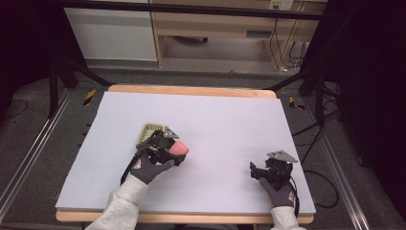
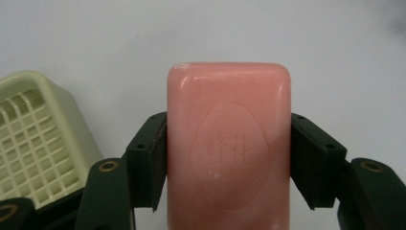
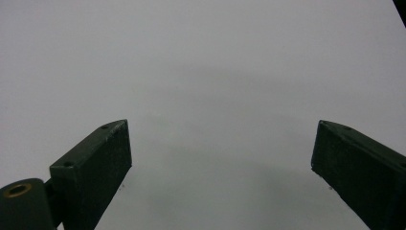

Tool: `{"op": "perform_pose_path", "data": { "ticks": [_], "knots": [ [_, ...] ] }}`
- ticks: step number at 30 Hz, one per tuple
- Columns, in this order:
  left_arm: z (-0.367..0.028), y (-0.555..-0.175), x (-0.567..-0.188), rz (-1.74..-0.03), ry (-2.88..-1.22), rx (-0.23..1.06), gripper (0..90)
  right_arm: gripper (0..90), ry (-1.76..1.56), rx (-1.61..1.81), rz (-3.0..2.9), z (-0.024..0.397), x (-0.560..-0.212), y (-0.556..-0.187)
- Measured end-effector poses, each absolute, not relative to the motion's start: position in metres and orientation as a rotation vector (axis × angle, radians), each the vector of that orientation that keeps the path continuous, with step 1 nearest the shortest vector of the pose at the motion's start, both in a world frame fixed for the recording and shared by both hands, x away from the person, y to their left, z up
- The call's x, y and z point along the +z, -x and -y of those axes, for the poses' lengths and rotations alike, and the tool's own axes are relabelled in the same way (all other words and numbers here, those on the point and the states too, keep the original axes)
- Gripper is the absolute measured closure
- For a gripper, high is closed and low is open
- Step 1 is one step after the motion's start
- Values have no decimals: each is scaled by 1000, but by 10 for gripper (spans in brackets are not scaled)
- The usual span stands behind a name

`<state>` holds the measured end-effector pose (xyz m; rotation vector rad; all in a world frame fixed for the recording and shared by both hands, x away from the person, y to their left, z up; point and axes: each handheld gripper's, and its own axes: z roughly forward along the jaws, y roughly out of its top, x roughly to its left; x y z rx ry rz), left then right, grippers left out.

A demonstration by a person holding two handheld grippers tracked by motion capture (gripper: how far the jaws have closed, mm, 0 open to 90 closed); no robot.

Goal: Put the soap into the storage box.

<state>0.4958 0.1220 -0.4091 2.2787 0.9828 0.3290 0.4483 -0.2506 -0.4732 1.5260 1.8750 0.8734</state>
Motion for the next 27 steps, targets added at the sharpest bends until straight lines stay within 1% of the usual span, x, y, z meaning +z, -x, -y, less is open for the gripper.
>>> {"op": "perform_pose_path", "data": {
  "ticks": [15, 27],
  "knots": [
    [-147, -497, -395, -1036, -2225, 364, 373, 68, -1527, 875, -1875, 250, -473, -448],
    [-159, -502, -385, -1068, -2193, 386, 373, 68, -1521, 873, -1874, 250, -473, -448]
  ]
}}
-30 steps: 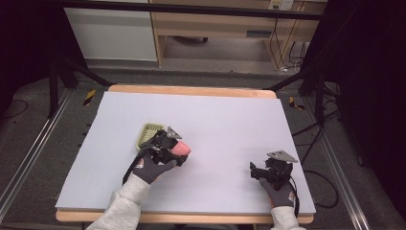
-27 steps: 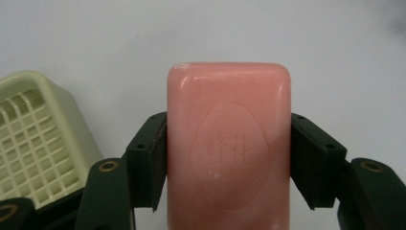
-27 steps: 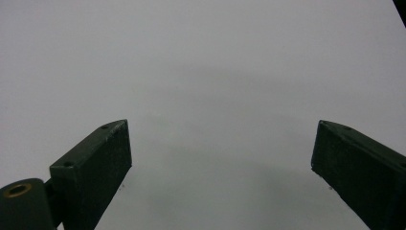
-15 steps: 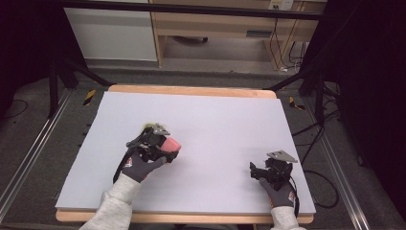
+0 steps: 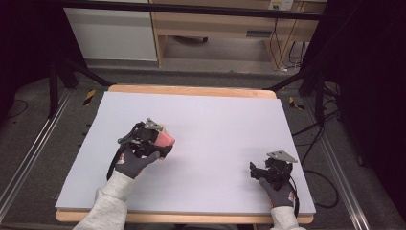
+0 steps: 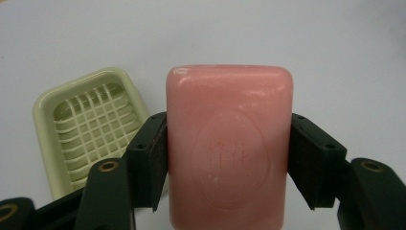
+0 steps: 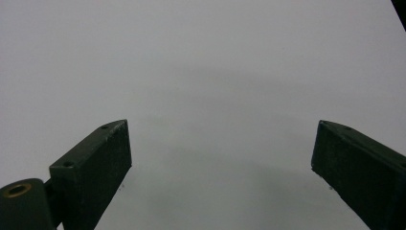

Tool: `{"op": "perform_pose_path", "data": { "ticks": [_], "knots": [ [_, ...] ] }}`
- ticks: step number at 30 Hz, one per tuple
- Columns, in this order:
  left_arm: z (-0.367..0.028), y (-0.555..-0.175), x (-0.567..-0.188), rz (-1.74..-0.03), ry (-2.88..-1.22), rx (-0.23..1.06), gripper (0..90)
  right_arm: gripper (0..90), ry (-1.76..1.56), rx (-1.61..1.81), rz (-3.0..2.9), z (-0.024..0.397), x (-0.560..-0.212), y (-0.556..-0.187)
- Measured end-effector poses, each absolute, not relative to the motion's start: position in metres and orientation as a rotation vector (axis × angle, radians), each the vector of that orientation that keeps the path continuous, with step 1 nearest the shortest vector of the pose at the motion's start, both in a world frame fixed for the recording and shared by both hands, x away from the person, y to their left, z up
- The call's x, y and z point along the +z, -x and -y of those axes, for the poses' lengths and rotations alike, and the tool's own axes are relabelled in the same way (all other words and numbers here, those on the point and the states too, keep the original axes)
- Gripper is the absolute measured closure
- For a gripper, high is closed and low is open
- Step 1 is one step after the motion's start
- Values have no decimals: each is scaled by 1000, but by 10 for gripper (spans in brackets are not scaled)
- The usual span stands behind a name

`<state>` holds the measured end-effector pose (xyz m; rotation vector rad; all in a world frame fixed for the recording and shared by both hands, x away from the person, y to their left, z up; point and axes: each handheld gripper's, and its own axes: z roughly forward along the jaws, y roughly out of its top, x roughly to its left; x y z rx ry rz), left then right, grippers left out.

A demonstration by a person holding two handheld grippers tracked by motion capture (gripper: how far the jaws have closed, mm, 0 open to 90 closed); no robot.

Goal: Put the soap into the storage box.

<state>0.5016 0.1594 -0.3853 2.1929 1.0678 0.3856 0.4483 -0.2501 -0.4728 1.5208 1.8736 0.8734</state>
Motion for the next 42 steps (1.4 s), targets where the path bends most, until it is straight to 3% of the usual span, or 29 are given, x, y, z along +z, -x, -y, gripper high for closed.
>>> {"op": "perform_pose_path", "data": {
  "ticks": [42],
  "knots": [
    [-191, -549, -400, -1306, -2124, 484, 374, 68, -1522, 875, -1874, 250, -473, -448]
  ]
}}
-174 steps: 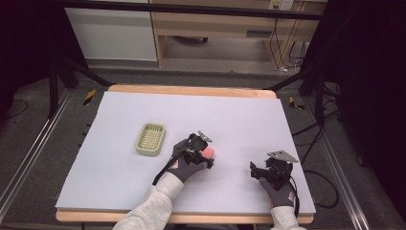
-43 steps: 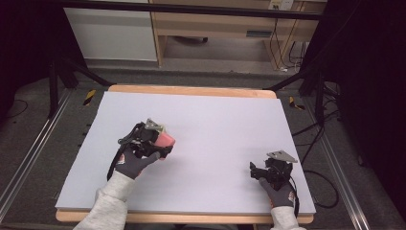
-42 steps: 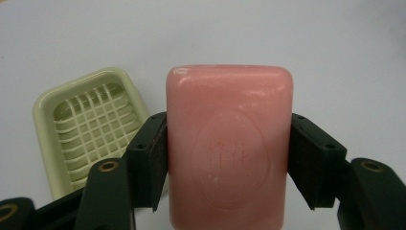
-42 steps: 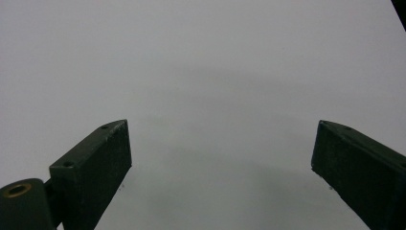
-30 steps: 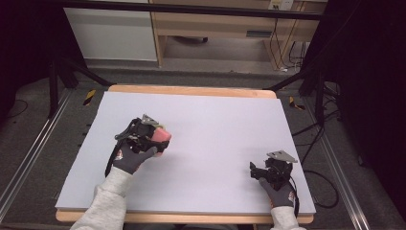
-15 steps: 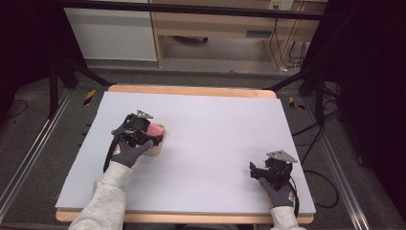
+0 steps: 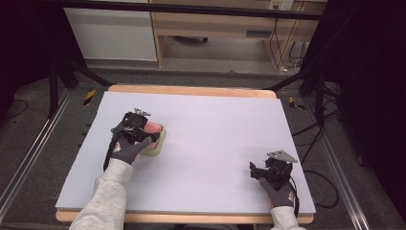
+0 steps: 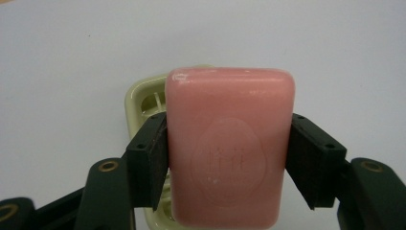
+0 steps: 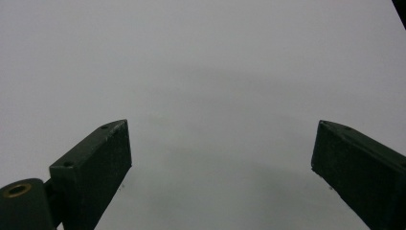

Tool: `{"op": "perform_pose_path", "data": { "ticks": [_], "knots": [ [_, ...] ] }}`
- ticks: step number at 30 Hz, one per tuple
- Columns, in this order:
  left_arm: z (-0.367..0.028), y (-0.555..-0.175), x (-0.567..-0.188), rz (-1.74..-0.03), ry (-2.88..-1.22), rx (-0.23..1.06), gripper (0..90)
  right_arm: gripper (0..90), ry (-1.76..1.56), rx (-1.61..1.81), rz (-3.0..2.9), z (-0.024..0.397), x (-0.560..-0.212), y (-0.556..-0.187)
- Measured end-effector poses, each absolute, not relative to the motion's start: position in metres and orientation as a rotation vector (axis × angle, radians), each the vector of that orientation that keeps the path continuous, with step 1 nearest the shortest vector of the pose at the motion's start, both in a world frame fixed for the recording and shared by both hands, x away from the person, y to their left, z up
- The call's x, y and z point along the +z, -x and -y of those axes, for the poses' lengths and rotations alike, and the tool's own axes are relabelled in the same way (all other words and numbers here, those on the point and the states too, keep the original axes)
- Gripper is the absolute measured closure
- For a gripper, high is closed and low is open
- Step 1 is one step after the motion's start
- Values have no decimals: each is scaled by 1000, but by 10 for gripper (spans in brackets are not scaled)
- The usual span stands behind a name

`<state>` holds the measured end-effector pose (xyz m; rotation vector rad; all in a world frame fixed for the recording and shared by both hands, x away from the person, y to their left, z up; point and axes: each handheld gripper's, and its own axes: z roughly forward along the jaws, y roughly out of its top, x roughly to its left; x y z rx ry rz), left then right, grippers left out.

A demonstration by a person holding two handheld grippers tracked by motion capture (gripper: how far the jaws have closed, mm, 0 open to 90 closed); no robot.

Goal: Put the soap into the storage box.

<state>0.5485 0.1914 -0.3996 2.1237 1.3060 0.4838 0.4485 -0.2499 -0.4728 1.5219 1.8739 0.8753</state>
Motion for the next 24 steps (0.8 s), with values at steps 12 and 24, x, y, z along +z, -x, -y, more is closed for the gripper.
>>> {"op": "perform_pose_path", "data": {
  "ticks": [12, 24],
  "knots": [
    [-197, -555, -409, -1342, -2137, 475, 374, 68, -1523, 875, -1874, 250, -473, -449],
    [-196, -559, -421, -1365, -2153, 452, 373, 67, -1522, 874, -1876, 250, -473, -449]
  ]
}}
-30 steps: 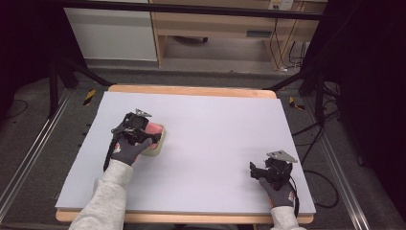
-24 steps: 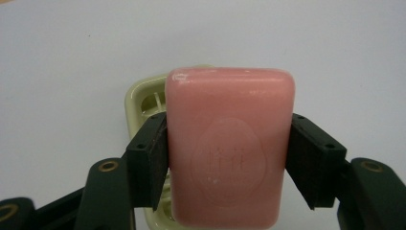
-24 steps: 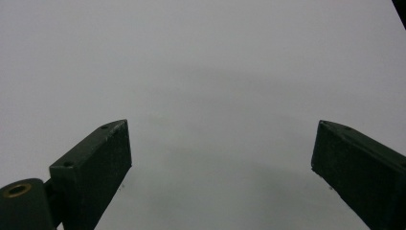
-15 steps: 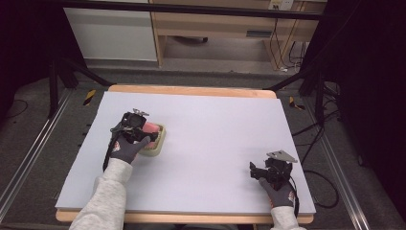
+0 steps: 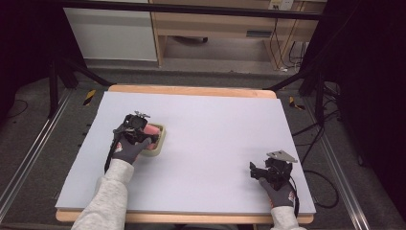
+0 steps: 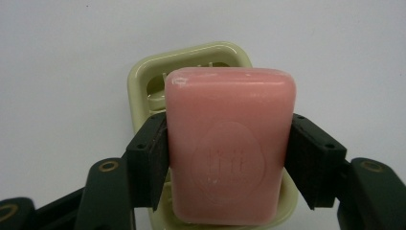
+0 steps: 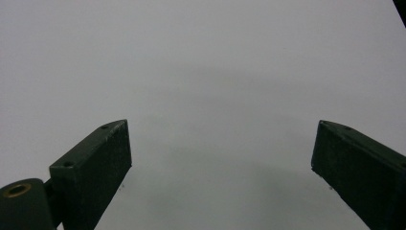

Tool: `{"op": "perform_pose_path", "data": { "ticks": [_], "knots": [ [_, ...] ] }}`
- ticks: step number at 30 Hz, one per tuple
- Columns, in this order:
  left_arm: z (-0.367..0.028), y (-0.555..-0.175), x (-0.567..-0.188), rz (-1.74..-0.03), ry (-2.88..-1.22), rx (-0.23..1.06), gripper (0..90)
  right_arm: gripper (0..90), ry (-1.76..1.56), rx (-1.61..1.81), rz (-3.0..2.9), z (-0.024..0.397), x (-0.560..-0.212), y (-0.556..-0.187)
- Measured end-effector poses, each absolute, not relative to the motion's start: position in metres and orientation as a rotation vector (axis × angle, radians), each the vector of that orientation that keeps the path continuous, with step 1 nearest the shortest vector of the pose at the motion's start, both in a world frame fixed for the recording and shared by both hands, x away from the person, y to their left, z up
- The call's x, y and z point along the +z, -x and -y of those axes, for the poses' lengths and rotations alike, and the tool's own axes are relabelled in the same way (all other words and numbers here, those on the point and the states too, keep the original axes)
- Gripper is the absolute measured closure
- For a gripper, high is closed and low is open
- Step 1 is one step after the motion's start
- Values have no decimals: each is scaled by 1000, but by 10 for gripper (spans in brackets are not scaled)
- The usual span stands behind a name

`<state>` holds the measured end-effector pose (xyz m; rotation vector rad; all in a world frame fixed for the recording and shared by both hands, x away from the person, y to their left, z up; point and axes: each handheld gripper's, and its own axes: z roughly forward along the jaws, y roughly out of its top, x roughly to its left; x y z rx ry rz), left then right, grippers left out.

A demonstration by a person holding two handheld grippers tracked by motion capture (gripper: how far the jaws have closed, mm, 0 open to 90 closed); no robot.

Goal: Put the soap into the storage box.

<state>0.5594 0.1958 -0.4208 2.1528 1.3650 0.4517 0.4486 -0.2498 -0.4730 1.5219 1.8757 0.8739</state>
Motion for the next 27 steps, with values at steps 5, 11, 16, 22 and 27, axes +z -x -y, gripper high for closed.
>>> {"op": "perform_pose_path", "data": {
  "ticks": [5, 11, 16, 22, 27],
  "knots": [
    [-196, -561, -422, -1374, -2148, 449, 373, 68, -1515, 874, -1880, 250, -473, -449],
    [-195, -563, -425, -1375, -2138, 460, 373, 67, -1515, 874, -1880, 250, -473, -449],
    [-194, -565, -428, -1381, -2127, 473, 373, 68, -1516, 874, -1880, 250, -473, -449],
    [-193, -567, -431, -1389, -2126, 483, 373, 67, -1515, 875, -1879, 250, -473, -449],
    [-191, -568, -432, -1397, -2124, 495, 373, 67, -1515, 874, -1880, 250, -473, -449]
  ]
}}
